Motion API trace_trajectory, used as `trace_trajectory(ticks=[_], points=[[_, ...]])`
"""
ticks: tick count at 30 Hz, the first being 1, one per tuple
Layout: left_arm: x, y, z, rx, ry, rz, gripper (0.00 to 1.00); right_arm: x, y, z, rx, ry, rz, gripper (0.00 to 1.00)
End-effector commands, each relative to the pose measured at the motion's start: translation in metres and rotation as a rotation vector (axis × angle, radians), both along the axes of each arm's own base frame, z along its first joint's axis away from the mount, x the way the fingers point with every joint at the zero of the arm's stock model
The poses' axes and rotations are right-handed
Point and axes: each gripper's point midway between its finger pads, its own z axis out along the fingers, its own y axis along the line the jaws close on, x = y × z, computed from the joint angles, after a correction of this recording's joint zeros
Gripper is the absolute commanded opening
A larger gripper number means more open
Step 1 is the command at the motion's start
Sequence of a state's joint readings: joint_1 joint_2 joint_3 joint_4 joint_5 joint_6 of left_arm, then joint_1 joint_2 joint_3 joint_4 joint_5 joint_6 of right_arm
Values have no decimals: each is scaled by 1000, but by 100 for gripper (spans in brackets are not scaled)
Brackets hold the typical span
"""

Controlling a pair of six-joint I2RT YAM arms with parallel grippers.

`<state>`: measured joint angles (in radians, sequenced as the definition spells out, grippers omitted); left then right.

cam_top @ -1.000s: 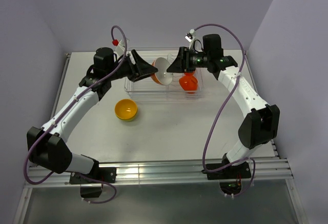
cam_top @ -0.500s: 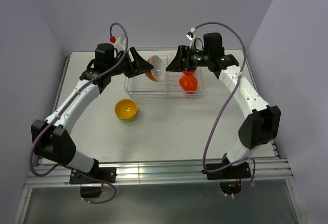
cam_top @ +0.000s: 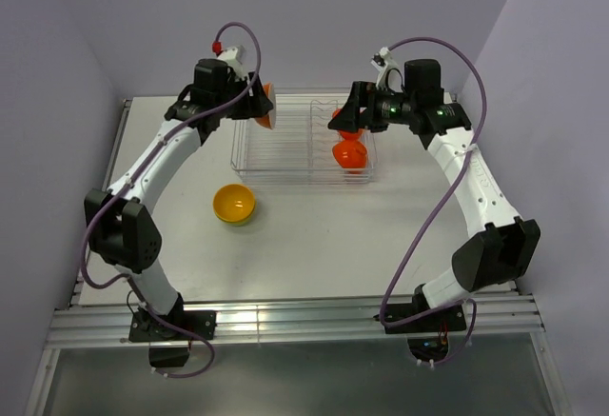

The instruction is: Load the bowls into the dish rack

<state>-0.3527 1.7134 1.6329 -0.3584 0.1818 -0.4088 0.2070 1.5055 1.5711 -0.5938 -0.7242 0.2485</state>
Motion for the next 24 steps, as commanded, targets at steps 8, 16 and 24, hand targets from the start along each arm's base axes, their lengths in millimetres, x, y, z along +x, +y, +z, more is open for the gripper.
trace_trajectory(ticks=[8, 16, 24], points=[[33, 14, -11, 309, -87, 150, 0, -7, -26, 6, -2, -23, -54, 96], [50, 5, -40, 547, -90, 202, 0, -11, -30, -4, -5, -5, -67, 96], [66, 2, -64, 706, -99, 241, 0, -11, -33, -7, -3, 1, -72, 96]])
